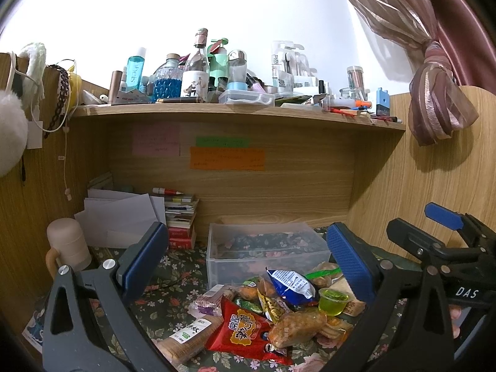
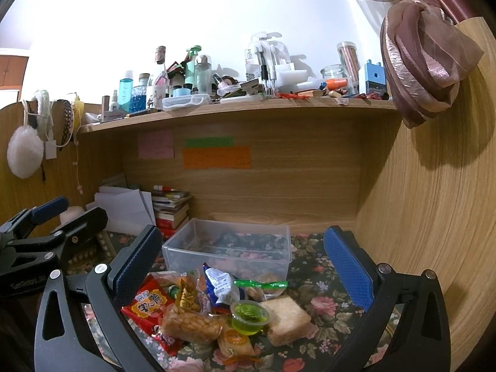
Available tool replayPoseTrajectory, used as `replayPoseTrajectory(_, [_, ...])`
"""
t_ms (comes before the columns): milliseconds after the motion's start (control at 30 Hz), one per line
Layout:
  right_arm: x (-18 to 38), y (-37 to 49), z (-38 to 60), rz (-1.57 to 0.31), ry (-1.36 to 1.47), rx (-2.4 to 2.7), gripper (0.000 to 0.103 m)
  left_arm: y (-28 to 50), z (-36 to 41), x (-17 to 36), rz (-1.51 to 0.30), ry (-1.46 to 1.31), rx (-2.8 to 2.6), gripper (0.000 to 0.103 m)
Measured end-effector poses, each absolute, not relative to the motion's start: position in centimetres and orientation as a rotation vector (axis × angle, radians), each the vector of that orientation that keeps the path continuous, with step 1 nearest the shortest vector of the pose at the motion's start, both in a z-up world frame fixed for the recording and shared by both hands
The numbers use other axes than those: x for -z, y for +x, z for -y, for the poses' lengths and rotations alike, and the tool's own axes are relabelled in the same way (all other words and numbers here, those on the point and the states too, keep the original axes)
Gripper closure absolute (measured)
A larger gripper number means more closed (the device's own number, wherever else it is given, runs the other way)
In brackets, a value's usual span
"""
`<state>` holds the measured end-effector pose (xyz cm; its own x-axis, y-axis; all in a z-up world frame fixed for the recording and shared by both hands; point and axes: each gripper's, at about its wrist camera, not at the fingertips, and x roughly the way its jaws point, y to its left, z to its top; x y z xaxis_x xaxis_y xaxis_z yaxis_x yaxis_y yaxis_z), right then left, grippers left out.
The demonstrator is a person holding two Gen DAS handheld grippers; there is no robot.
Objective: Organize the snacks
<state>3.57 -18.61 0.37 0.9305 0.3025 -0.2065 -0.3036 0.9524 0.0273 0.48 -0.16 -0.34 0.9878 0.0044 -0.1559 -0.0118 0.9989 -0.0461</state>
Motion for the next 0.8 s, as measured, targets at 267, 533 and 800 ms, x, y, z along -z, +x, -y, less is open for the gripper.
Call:
replayPoseTrajectory(267, [-0.32, 3.6, 18.73, -0.209, -0.001, -0.312, 0.0, 0.44, 0.29, 0.28, -0.156, -0.043, -0.009, 0.0])
replayPoseTrajectory(533, [-0.32, 3.57, 18.75, -0.207, -0.001, -0.314, 0.0, 0.44, 0.32, 0.28, -0.156, -0.043, -0.008, 0.0])
replayPoseTrajectory(800, [-0.42, 3.5, 18.84, -0.202, 0.003, -0.315, 0.0, 0.49, 0.41, 0.15, -0.156, -0.041, -0.009, 0.0])
